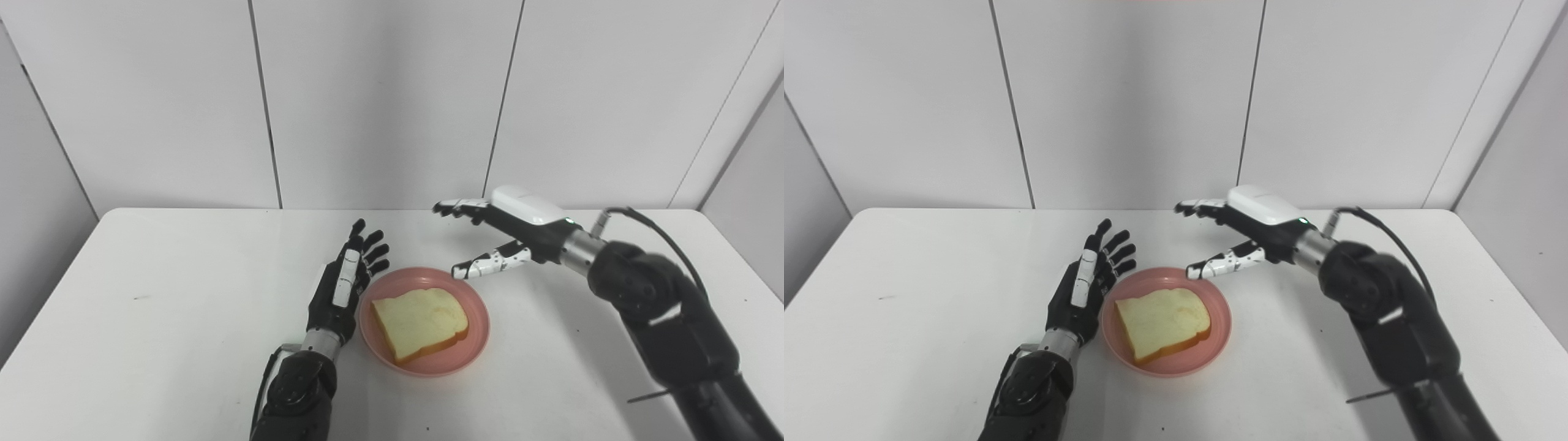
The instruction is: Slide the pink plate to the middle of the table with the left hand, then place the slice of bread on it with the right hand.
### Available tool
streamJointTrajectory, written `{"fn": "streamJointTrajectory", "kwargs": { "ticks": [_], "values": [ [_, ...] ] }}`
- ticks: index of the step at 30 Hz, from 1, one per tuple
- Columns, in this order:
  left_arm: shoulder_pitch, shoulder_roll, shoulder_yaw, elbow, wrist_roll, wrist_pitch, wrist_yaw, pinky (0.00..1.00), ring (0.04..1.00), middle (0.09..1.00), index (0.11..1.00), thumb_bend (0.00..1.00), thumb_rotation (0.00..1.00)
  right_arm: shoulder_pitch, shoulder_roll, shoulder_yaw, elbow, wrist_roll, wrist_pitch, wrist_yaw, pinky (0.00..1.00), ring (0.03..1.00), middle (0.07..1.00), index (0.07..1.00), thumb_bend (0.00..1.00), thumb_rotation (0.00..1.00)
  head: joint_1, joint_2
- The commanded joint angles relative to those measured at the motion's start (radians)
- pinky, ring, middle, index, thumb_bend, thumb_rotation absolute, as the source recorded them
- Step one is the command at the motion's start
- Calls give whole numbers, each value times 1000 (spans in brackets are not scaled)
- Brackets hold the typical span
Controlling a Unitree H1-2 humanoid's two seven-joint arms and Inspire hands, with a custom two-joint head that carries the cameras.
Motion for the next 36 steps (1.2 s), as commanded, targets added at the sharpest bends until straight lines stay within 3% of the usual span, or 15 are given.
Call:
{"fn": "streamJointTrajectory", "kwargs": {
  "ticks": [1,8,10,15,20,28,36],
  "values": [
    [40,4,-9,11,30,-36,29,889,905,924,1000,919,917,-20,46,-41,-17,61,27,-89,743,800,804,817,832,990,-2,1],
    [57,-18,-35,-122,143,3,159,993,940,932,1000,813,943,36,183,-156,8,241,97,-211,759,793,788,765,790,1000,-3,-4],
    [58,-25,-46,-161,169,13,182,999,957,950,1000,800,967,48,216,-184,10,268,127,-257,794,794,776,750,834,1000,-3,-5],
    [50,-42,-57,-245,200,79,227,1000,988,965,990,816,999,66,265,-222,20,302,151,-354,824,858,850,778,800,1000,-5,-4],
    [27,-31,-64,-275,200,158,221,1000,1000,989,930,888,1000,80,297,-237,8,379,181,-377,858,889,901,847,826,1000,-8,-2],
    [-3,21,-64,-264,207,184,208,1000,1000,1000,964,933,995,99,352,-262,17,491,189,-422,884,915,950,894,810,1000,-8,-1],
    [-10,34,-58,-261,188,195,202,1000,1000,1000,966,919,984,113,348,-233,20,485,223,-445,843,905,943,906,828,1000,-10,-1]
  ]
}}
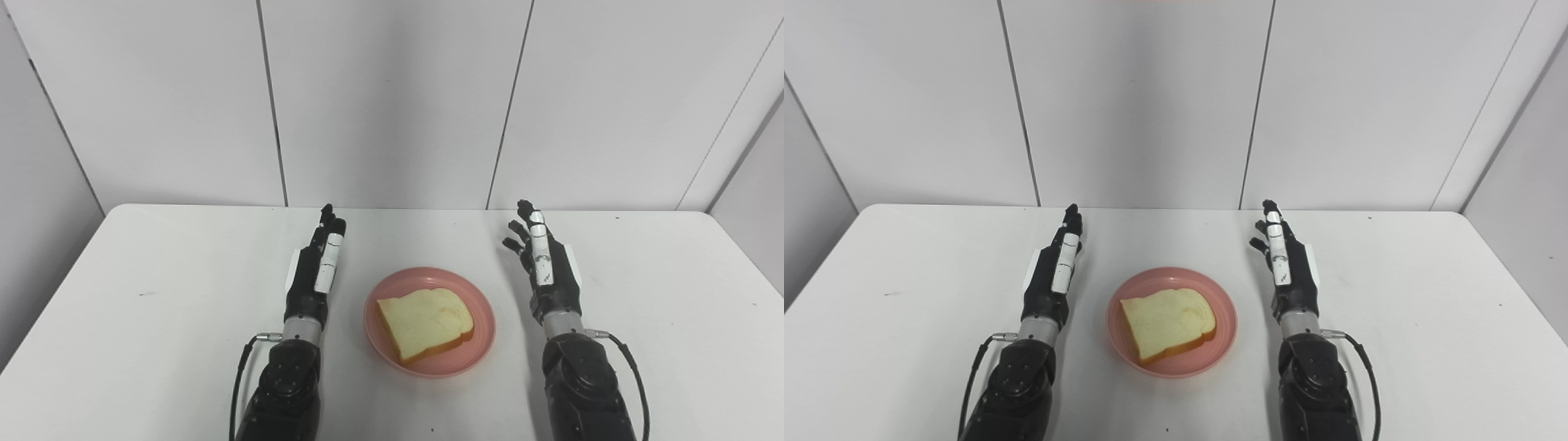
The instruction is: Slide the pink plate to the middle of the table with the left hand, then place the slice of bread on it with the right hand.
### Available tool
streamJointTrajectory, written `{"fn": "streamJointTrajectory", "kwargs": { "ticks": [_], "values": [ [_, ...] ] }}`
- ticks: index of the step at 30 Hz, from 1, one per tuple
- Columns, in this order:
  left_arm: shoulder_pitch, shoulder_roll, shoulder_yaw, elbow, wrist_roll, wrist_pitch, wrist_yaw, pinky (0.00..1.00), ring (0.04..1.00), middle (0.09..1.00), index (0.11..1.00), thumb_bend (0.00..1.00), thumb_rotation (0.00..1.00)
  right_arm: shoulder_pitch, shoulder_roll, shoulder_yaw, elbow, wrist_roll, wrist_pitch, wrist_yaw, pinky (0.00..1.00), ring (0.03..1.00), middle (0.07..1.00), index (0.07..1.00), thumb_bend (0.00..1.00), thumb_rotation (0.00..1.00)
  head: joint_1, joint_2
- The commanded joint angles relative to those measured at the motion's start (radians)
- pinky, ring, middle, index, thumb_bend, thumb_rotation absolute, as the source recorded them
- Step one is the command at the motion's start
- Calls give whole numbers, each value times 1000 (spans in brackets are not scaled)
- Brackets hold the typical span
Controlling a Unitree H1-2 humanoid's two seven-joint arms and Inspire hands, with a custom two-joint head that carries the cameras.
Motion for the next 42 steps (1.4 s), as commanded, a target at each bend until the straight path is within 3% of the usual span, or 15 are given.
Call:
{"fn": "streamJointTrajectory", "kwargs": {
  "ticks": [1,9,23,42],
  "values": [
    [-49,2,-3,-19,-7,-8,-11,1000,1000,1000,966,918,984,-24,-6,5,-16,4,9,-6,854,905,942,908,831,1000,1,0],
    [-40,-3,-2,-12,-6,-27,3,1000,1000,1000,974,887,989,-19,-15,15,-11,20,14,6,846,888,916,889,896,1000,0,4],
    [-20,-9,1,2,-3,-57,11,1000,1000,1000,985,867,994,3,-33,44,-39,22,50,21,861,877,910,858,878,1000,5,3],
    [57,-32,-6,-96,-43,-28,-7,1000,1000,1000,989,821,981,47,-20,35,-44,69,-21,25,868,884,908,859,896,945,12,6]
  ]
}}
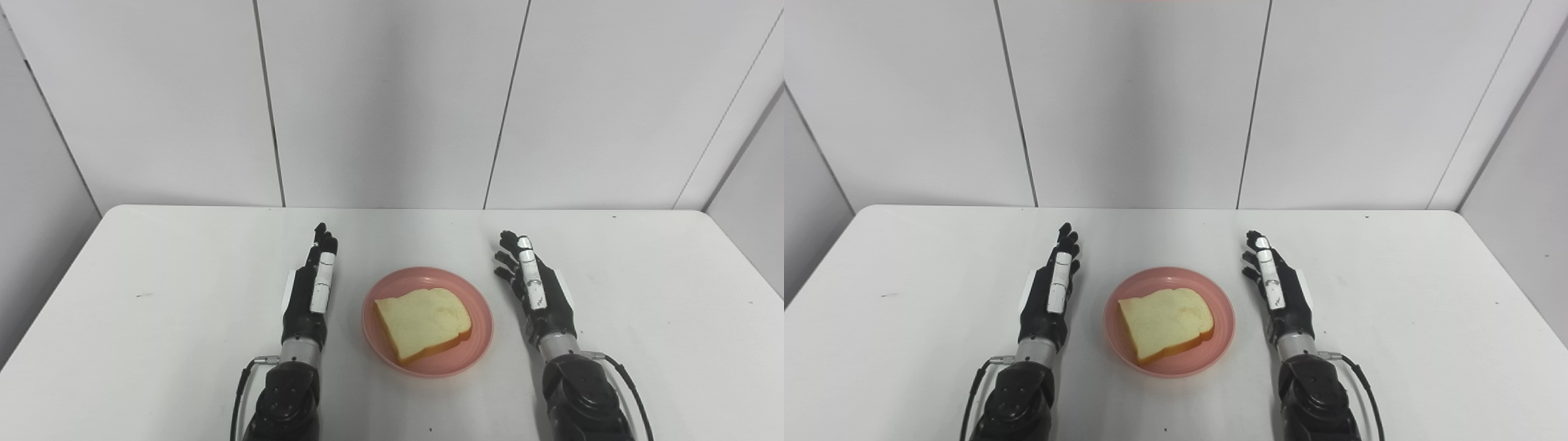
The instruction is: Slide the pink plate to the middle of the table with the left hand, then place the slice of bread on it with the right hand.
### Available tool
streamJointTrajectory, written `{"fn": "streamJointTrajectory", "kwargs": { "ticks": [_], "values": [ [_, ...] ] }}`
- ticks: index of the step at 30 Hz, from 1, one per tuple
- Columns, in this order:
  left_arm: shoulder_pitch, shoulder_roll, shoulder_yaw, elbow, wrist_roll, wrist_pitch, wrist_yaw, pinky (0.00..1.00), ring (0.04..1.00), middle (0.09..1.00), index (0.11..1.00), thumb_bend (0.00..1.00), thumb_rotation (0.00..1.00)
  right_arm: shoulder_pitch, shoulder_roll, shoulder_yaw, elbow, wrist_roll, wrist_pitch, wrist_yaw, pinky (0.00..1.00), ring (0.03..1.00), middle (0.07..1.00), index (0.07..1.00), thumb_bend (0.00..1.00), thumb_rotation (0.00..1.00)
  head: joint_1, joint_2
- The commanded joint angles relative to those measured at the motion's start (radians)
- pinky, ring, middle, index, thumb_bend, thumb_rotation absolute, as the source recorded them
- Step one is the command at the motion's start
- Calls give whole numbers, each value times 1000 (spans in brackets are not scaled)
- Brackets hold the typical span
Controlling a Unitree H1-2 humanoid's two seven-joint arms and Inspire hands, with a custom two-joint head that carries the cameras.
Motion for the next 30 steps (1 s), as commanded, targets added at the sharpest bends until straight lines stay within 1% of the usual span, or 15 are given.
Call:
{"fn": "streamJointTrajectory", "kwargs": {
  "ticks": [1,5,8,14,16,21,24,30],
  "values": [
    [-14,-17,-7,-50,-4,-10,-7,1000,1000,1000,989,822,980,-11,3,-2,-41,9,-76,11,868,884,908,860,896,945,2,1],
    [6,-24,-4,-95,-17,10,-7,1000,1000,999,984,817,980,2,7,-2,-60,13,-92,10,871,893,922,871,892,940,3,1],
    [18,-24,-3,-123,-31,21,-11,1000,1000,997,985,819,976,11,6,-2,-74,16,-98,11,872,893,925,880,871,947,4,1],
    [37,-23,-3,-163,-39,52,-12,1000,1000,994,987,824,977,27,6,-6,-93,31,-95,17,871,898,926,880,849,956,0,5],
    [42,-24,-1,-170,-44,61,-12,1000,1000,990,982,825,967,33,8,-6,-101,36,-91,15,882,896,924,877,857,943,0,5],
    [66,-17,-6,-191,-53,60,-22,1000,1000,993,982,817,963,60,13,-11,-123,62,-82,15,905,905,925,870,854,912,6,6],
    [79,-15,-2,-207,-59,63,-31,1000,1000,996,983,828,957,79,9,-8,-133,61,-85,15,897,899,920,862,833,938,5,5],
    [90,-17,1,-214,-70,64,-38,1000,1000,997,982,818,947,102,21,-12,-154,79,-82,10,908,897,915,854,841,924,0,4]
  ]
}}
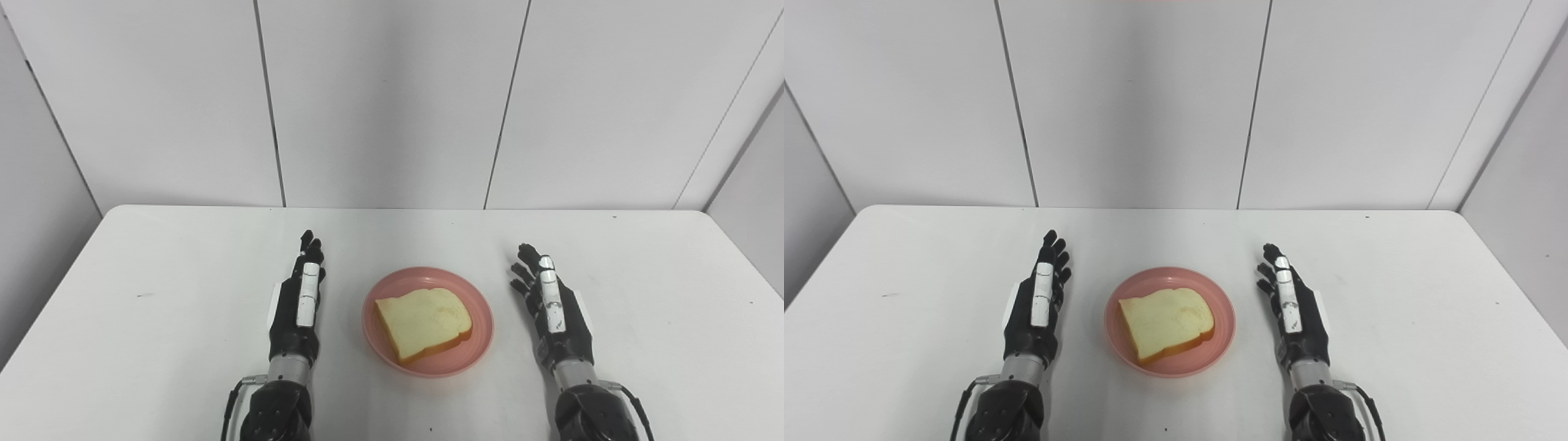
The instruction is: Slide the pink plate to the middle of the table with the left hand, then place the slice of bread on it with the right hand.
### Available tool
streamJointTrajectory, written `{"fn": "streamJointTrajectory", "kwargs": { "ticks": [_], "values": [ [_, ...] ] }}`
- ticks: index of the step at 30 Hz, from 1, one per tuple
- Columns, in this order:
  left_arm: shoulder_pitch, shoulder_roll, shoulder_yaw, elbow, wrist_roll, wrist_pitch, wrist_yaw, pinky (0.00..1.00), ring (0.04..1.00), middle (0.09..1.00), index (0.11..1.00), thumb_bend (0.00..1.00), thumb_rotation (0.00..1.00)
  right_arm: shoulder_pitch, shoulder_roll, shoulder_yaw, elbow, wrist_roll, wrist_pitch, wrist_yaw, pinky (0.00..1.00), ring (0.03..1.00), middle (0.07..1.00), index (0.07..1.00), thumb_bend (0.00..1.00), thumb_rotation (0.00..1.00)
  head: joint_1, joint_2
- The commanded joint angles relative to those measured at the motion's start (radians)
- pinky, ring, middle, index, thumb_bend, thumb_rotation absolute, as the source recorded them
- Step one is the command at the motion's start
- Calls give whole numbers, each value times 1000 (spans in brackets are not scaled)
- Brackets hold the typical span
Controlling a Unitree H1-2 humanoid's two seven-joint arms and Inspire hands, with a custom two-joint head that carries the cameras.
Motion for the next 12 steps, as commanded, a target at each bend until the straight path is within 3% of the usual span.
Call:
{"fn": "streamJointTrajectory", "kwargs": {
  "ticks": [1,12],
  "values": [
    [-19,-6,-5,-46,-6,-7,-14,1000,1000,997,982,818,948,-15,8,-1,-46,9,-39,10,911,899,915,853,842,924,0,3],
    [39,-10,-19,-134,-16,26,-38,1000,1000,994,997,854,959,28,14,17,-103,5,-35,15,892,895,915,854,829,941,0,6]
  ]
}}
